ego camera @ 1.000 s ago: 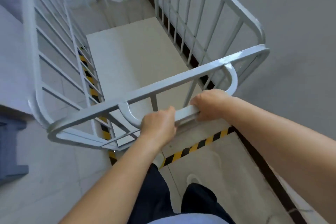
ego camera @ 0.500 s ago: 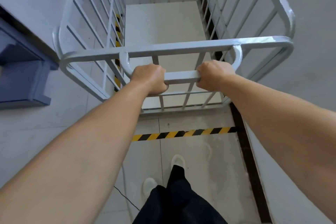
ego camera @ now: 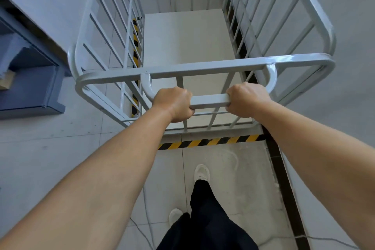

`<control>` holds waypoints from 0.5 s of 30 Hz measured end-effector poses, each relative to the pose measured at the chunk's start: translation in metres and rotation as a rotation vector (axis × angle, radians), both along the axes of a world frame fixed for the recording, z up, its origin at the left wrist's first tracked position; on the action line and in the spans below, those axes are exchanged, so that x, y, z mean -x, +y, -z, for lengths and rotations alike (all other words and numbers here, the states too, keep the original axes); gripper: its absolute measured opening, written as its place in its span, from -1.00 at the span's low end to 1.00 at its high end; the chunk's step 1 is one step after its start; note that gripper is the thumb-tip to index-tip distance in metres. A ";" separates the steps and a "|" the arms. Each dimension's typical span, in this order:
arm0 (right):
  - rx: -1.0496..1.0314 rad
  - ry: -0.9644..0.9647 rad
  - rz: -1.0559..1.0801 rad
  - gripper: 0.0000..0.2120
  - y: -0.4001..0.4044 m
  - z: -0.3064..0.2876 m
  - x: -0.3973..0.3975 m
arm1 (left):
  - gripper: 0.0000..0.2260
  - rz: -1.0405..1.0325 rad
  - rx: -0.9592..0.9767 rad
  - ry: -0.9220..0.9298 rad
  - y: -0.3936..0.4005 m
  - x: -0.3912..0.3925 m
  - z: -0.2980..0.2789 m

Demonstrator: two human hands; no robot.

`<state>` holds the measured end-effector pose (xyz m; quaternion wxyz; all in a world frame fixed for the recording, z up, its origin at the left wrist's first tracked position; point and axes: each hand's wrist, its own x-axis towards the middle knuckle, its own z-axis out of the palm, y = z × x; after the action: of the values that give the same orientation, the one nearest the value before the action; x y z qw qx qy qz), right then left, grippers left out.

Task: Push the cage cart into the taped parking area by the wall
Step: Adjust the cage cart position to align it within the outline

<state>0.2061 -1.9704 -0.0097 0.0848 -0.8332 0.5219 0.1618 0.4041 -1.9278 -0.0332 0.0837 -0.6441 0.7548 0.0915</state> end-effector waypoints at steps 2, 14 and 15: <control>0.002 -0.001 0.000 -0.92 0.007 -0.001 0.001 | -0.79 -0.008 -0.006 0.001 0.008 0.002 -0.001; 0.078 0.044 0.058 -0.81 0.024 0.008 0.005 | -0.88 -0.050 -0.030 0.081 0.032 0.009 -0.013; 0.077 0.049 0.066 -0.80 0.025 0.007 0.003 | -0.88 -0.059 -0.024 0.093 0.032 0.009 -0.013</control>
<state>0.2028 -1.9452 -0.0164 0.0451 -0.8141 0.5567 0.1592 0.3952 -1.8958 -0.0201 0.0538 -0.6599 0.7375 0.1329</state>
